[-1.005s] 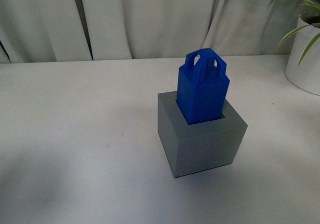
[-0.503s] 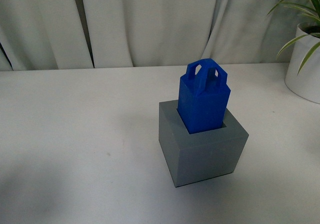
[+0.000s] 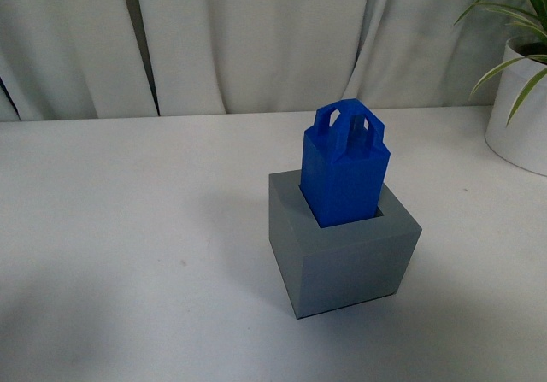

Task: Insert blue part into gray base

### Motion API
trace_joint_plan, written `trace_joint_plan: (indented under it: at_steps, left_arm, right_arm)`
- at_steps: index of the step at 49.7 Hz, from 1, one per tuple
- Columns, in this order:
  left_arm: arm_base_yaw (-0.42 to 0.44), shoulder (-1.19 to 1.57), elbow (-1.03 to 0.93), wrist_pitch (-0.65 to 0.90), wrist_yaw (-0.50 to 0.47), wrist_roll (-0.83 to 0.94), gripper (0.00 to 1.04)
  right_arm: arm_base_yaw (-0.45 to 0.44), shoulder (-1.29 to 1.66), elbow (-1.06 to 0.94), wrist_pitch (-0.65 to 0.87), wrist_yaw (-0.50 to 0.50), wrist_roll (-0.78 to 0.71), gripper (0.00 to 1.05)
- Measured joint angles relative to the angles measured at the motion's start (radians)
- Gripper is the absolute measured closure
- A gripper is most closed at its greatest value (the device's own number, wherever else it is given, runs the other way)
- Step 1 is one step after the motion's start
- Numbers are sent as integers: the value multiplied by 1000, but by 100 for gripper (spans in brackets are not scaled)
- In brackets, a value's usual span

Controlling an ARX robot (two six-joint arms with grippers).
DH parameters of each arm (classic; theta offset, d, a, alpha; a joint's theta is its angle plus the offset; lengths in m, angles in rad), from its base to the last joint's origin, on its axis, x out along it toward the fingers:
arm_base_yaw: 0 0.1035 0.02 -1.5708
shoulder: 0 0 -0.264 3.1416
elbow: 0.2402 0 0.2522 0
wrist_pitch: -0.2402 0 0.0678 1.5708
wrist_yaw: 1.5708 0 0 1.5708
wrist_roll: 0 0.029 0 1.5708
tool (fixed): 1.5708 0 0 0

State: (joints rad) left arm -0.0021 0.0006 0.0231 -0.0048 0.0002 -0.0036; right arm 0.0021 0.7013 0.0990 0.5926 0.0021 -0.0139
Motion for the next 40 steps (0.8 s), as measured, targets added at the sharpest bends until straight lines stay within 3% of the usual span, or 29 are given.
trace_joint_plan:
  at_steps: [25,40]
  left_arm:
    - [0,0,0,0,0,0,6]
    - [0,0,0,0,0,0,6]
  right_arm:
    - [-1,-213,-94,-106,-4,1,103]
    - [-1,-377,-94,-267,-3,2,103]
